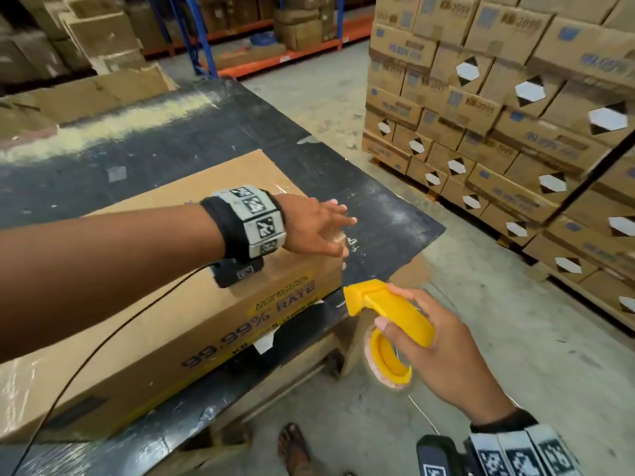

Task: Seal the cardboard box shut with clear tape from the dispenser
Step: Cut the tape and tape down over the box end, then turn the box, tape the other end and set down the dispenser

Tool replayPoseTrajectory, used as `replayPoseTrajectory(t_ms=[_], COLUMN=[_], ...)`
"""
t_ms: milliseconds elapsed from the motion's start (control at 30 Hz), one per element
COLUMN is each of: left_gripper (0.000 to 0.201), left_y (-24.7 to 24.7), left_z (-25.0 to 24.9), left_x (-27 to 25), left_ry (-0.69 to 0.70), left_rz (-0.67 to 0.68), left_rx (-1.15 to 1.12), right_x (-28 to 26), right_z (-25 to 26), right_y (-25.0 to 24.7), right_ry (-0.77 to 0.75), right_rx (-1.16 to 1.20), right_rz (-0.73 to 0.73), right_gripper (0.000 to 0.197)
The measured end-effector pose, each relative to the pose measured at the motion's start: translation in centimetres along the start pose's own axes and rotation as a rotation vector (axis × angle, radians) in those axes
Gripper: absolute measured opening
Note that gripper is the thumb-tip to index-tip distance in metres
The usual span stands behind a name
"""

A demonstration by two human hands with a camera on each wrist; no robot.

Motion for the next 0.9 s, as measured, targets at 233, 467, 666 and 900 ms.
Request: replayPoseTrajectory(t_ms=[233, 467, 666, 900], left_gripper=[0.060, 0.035, 0.036, 0.038], left_y=[-2.2, -1.9, -0.6, 0.3], left_z=[-3.0, -5.5, -5.4, 0.3], left_x=[-2.7, -10.2, -14.5, -20.3], left_ry=[0.009, 0.027, -0.011, -0.052], left_rz=[-0.251, -0.255, -0.302, -0.484], left_rx=[-0.167, -1.173, -1.469, -1.394], right_x=[-3.1, -5.1, -5.4, -5.9], right_z=[1.3, 3.6, 7.0, 13.1], right_y=[-0.5, 0.2, 1.9, 5.3], right_ry=[-0.162, -0.333, -0.456, -0.525], right_rx=[0.203, 0.303, 0.314, 0.176], right_rz=[-0.194, -0.326, -0.290, -0.208], right_gripper=[0.062, 0.071, 0.073, 0.077])
Point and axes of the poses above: each hand's wrist, its own x-axis towards the middle knuckle, its own y-axis out of the palm, z = x × y, the point moved 2 cm from there along x, towards the middle knuckle, and after that the axes turned 3 degrees about -x, right-handed, at the moved point
